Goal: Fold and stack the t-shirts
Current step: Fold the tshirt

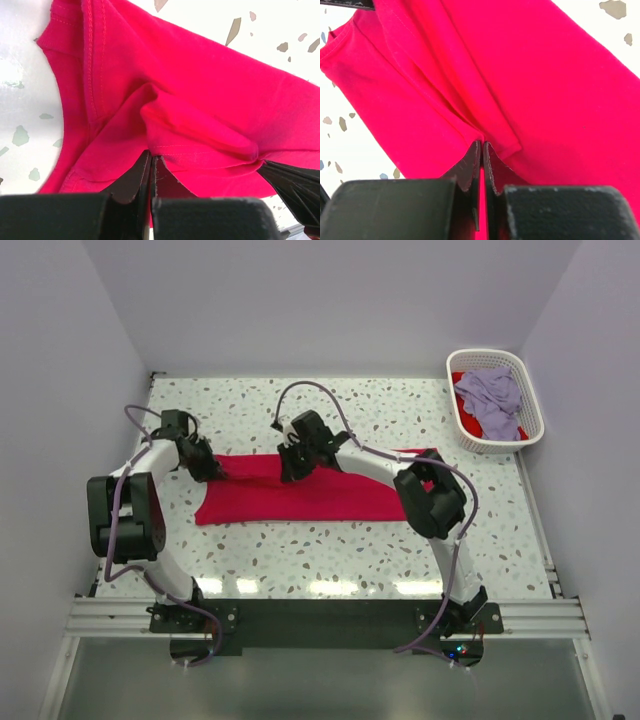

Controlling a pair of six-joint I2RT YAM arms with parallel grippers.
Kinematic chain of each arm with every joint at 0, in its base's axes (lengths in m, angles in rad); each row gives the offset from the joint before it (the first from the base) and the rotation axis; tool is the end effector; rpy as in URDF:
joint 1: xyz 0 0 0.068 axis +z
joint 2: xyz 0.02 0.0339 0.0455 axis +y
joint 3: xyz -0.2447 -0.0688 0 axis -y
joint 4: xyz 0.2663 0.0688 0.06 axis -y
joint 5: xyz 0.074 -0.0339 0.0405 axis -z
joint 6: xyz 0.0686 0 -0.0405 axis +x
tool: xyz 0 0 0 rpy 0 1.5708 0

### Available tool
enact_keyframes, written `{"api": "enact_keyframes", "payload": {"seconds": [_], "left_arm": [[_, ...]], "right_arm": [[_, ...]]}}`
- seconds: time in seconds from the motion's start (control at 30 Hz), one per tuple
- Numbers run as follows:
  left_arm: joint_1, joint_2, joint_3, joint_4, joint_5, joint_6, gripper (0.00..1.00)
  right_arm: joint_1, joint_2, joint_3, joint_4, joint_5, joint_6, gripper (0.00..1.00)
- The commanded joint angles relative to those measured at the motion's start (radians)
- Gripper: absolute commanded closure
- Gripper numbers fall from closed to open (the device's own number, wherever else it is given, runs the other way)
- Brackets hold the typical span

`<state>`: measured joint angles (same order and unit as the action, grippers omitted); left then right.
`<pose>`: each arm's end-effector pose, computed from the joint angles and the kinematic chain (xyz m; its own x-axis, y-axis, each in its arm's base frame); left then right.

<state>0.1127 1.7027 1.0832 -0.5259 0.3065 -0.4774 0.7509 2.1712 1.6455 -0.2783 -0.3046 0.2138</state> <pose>0.3614 0.0201 0.1233 -0.8115 -0.5327 -0.2403 -0.4012 0.8068 -0.4337 0.3628 0.3667 0.1333 -0.6849 -0.3623 -0.6322 -0.6730 0.6470 0.3583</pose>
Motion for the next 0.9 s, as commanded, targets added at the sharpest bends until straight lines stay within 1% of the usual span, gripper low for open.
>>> {"api": "enact_keyframes", "payload": {"seconds": [0.0, 0.13, 0.17, 0.2, 0.27, 0.33, 0.37, 0.5, 0.53, 0.57, 0.7, 0.73, 0.8, 0.87], "left_arm": [[0.007, -0.02, 0.012, -0.013, 0.01, 0.022, 0.97], [0.007, -0.032, -0.014, -0.013, -0.013, 0.019, 0.93], [0.007, -0.041, -0.022, -0.011, -0.023, 0.017, 0.89], [0.008, -0.046, -0.034, -0.006, -0.026, 0.016, 0.86], [0.007, -0.064, -0.046, -0.005, -0.038, 0.011, 0.82], [0.007, -0.09, -0.063, -0.005, -0.04, 0.014, 0.77], [0.007, -0.1, -0.072, -0.011, -0.044, 0.016, 0.74], [0.008, -0.172, -0.1, -0.042, -0.096, 0.039, 0.69], [0.008, -0.21, -0.109, -0.043, -0.113, 0.04, 0.67], [0.008, -0.231, -0.124, -0.054, -0.122, 0.04, 0.62], [0.007, -0.339, -0.183, -0.056, -0.153, 0.019, 0.57], [0.007, -0.371, -0.195, -0.057, -0.149, 0.016, 0.57], [0.005, -0.396, -0.23, -0.056, -0.145, -0.006, 0.57], [-0.001, -0.419, -0.271, -0.034, -0.155, -0.021, 0.58]], "right_arm": [[0.008, -0.068, -0.007, -0.013, 0.01, -0.045, 0.95], [0.016, -0.059, -0.009, -0.033, -0.019, -0.051, 0.92], [0.021, -0.057, -0.01, -0.035, -0.034, -0.053, 0.91], [0.025, -0.057, -0.012, -0.038, -0.042, -0.051, 0.88], [0.03, -0.06, -0.015, -0.047, -0.054, -0.051, 0.85], [0.031, -0.068, -0.027, -0.055, -0.06, -0.047, 0.76], [0.031, -0.083, -0.032, -0.058, -0.071, -0.045, 0.7], [0.033, -0.157, -0.071, -0.093, -0.067, -0.057, 0.63], [0.033, -0.174, -0.084, -0.116, -0.065, -0.073, 0.62], [0.034, -0.21, -0.098, -0.128, -0.059, -0.08, 0.61], [0.031, -0.309, -0.237, -0.166, 0.03, -0.082, 0.59], [0.027, -0.323, -0.256, -0.182, 0.129, -0.074, 0.59], [0.018, -0.347, -0.303, -0.22, 0.235, -0.057, 0.55], [-0.001, -0.361, -0.341, -0.252, 0.339, -0.027, 0.54]]}}
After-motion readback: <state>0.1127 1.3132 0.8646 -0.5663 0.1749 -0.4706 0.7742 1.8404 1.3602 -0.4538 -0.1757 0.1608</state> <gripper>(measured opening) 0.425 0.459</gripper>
